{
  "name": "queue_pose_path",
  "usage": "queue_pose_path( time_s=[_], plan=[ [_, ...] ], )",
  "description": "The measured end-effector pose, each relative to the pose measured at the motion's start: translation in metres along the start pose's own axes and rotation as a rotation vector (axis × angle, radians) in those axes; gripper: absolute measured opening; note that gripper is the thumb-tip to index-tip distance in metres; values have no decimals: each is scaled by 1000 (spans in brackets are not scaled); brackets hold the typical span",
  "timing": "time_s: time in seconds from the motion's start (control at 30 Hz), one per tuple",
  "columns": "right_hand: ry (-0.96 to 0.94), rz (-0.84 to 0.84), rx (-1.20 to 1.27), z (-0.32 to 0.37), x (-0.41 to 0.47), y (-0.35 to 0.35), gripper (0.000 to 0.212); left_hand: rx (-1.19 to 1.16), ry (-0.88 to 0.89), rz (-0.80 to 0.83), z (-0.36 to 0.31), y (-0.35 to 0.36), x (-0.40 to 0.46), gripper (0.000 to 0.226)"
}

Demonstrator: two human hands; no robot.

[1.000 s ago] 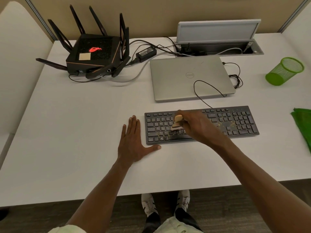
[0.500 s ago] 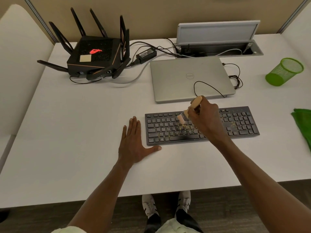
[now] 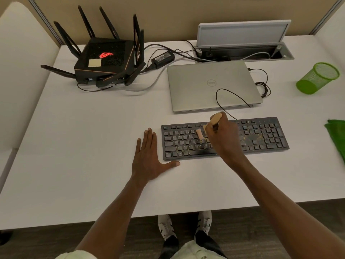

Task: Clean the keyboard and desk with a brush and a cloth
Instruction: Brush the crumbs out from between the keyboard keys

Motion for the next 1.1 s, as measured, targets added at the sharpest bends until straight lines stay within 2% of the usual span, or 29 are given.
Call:
queue_pose_path(
  time_s=[0.1, 0.3, 0.47, 0.63, 0.83, 1.1],
  plan=[
    [3, -59, 51, 5, 8, -4, 7, -1, -1, -4, 1, 0, 0, 147],
    [-18, 73, -46, -4, -1, 4, 6, -14, 1, -19, 0, 0, -1, 147],
    [-31, 28, 13, 6, 10, -3, 4, 1, -2, -20, 0, 0, -1, 146],
    [-97, 103, -86, 2, 1, 6, 15, 0, -9, -8, 0, 0, -1, 147],
    [-72, 75, -42, 5, 5, -4, 10, -8, 1, -29, 0, 0, -1, 147],
    [-70, 121, -86, -5, -4, 0, 10, -1, 2, -15, 0, 1, 0, 147]
  ],
)
Point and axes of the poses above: each hand's wrist, its own x-axis towards the middle knuckle, its own y-axis out of the palm, z = x × y, the point moved 5 cm from there along x, towards the middle knuckle, and after that the axes turned 10 degrees about z, right-handed, at the moved point
